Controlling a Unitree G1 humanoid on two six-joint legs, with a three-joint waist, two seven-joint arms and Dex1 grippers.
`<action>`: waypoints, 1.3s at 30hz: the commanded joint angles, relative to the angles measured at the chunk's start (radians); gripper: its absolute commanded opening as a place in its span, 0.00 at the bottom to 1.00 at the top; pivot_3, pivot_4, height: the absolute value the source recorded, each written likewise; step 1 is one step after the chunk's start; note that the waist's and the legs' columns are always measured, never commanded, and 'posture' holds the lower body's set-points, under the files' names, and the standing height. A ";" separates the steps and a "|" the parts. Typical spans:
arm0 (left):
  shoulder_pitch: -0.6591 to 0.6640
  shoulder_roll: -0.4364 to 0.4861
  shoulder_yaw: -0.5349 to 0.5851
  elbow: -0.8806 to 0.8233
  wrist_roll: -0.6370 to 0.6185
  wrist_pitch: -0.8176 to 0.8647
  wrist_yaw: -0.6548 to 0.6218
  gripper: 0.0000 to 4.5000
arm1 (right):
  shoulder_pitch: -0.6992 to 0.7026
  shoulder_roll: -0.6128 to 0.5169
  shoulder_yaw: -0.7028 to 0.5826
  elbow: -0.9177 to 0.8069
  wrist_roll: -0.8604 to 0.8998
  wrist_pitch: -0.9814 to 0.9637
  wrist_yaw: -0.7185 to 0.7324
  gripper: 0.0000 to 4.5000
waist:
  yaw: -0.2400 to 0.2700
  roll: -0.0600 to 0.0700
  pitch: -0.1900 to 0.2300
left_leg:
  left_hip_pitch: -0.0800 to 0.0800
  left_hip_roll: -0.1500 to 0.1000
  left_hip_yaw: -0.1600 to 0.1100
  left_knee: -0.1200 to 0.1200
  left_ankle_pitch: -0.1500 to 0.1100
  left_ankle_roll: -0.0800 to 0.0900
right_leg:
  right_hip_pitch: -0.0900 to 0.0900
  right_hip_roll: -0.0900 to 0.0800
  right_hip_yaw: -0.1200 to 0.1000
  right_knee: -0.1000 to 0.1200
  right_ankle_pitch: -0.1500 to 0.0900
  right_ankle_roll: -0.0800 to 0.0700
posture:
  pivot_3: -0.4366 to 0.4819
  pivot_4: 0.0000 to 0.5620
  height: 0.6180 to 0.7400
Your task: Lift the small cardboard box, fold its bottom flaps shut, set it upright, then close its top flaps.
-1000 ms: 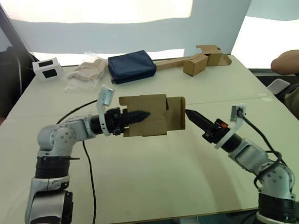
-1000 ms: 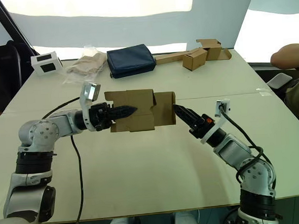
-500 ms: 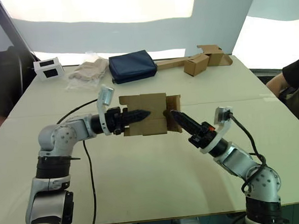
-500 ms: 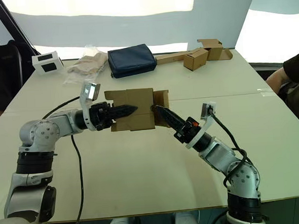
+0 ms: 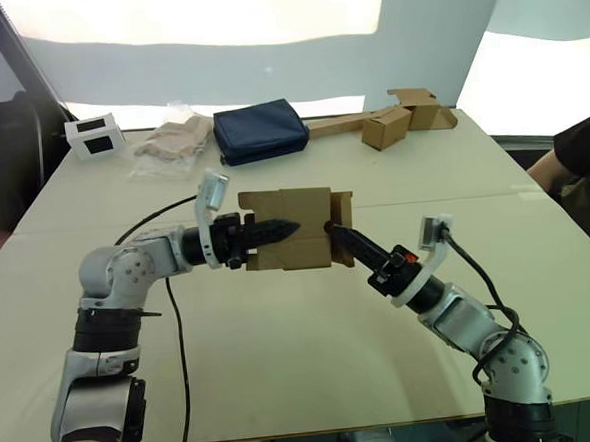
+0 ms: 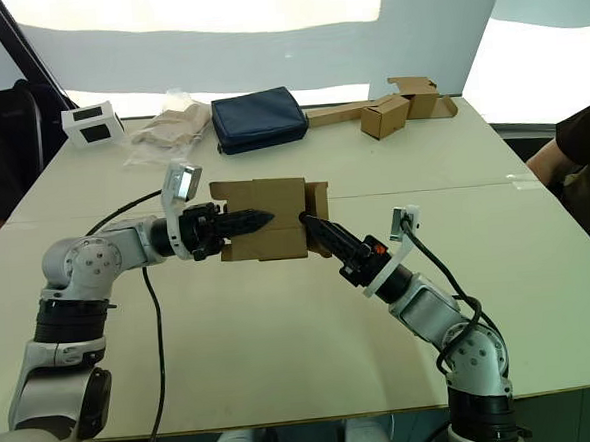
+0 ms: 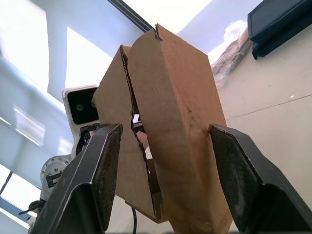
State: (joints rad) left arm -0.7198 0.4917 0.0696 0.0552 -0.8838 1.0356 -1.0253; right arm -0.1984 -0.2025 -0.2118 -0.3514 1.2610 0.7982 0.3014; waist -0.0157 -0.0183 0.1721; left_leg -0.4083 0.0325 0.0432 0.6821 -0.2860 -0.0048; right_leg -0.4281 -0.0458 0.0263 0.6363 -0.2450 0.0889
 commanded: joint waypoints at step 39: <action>-0.005 -0.009 0.020 -0.039 -0.023 -0.001 0.021 0.00 | 0.030 -0.067 -0.014 -0.060 0.073 -0.041 0.007 0.89 | 0.001 0.000 0.000 | 0.000 0.000 0.000 0.000 0.000 0.000 | 0.000 0.000 0.000 0.000 0.000 0.000 | 0.48 0.27 1.00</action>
State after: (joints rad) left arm -0.7196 0.4839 0.0700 0.0549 -0.8846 1.0377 -1.0004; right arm -0.1639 -0.2641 -0.2070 -0.3713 1.3069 0.7773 0.2974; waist -0.0150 -0.0183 0.1721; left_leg -0.4084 0.0326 0.0432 0.6821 -0.2860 -0.0048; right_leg -0.4281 -0.0458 0.0263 0.6362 -0.2450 0.0889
